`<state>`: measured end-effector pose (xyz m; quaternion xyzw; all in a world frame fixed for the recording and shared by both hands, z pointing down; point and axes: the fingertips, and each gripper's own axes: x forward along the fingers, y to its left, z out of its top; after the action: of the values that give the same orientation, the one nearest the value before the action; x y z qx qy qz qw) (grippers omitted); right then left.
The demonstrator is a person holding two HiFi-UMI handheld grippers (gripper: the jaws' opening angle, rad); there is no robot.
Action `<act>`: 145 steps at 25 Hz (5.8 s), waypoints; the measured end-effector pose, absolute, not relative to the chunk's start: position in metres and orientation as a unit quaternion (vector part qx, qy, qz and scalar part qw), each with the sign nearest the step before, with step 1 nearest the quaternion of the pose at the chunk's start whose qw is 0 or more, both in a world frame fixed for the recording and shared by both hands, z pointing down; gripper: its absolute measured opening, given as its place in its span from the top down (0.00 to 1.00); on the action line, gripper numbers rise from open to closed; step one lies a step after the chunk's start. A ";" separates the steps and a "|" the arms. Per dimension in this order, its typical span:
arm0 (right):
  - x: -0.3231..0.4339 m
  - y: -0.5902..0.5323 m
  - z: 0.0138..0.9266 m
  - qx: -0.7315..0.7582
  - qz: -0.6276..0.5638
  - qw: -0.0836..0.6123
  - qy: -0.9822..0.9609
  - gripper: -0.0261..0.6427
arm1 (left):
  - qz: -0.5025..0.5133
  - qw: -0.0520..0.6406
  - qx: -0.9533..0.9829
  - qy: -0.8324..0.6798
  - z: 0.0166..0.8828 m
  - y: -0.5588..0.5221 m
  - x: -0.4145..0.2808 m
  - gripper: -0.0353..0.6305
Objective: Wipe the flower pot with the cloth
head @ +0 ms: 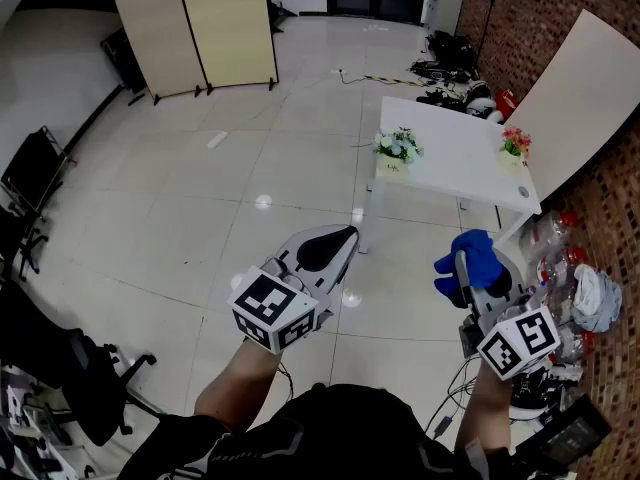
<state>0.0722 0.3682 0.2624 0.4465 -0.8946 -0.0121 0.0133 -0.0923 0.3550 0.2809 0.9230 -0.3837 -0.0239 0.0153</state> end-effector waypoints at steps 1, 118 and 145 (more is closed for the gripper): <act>0.069 0.367 0.264 0.448 -0.011 0.014 -0.894 0.84 | -0.023 0.017 0.924 -0.382 0.282 0.352 -0.095 0.94; 0.157 -0.196 0.490 0.492 0.090 0.043 -0.865 0.84 | 0.156 -0.031 0.987 -0.036 0.663 -0.221 0.076 0.05; 0.150 -0.214 0.506 0.470 0.093 0.085 -0.873 0.84 | 0.198 -0.047 0.979 -0.005 0.675 -0.199 0.055 0.12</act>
<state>0.1502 -0.2135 0.5065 0.4703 -0.8735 0.0929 0.0853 0.0554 -0.1989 0.6751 0.9791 -0.0051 0.1978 -0.0465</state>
